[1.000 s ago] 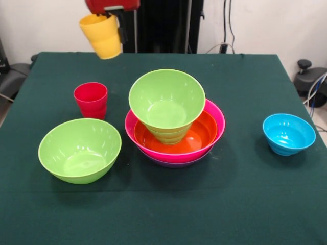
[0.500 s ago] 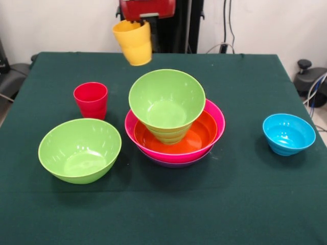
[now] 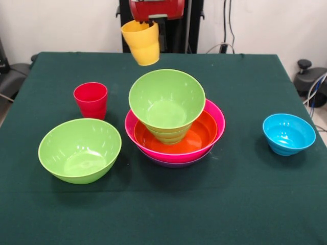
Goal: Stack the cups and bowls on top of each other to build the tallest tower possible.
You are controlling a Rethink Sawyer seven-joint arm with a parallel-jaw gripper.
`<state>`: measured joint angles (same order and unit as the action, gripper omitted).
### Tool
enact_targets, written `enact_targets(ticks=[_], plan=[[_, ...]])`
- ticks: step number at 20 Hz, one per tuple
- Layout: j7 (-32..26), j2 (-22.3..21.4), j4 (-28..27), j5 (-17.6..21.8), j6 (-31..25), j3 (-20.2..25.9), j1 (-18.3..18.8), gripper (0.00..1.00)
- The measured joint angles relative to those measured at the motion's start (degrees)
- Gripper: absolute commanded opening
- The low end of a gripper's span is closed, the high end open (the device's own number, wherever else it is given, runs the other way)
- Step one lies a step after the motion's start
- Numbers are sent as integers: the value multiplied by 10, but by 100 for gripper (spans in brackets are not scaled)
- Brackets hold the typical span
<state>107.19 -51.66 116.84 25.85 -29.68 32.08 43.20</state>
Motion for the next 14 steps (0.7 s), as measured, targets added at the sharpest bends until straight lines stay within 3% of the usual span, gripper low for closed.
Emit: enact_targets(ticks=[9, 14], plan=[[0, 0, 1, 0, 0, -11, 5, 0], [0, 0, 0, -2, 0, -26, -14, 0]])
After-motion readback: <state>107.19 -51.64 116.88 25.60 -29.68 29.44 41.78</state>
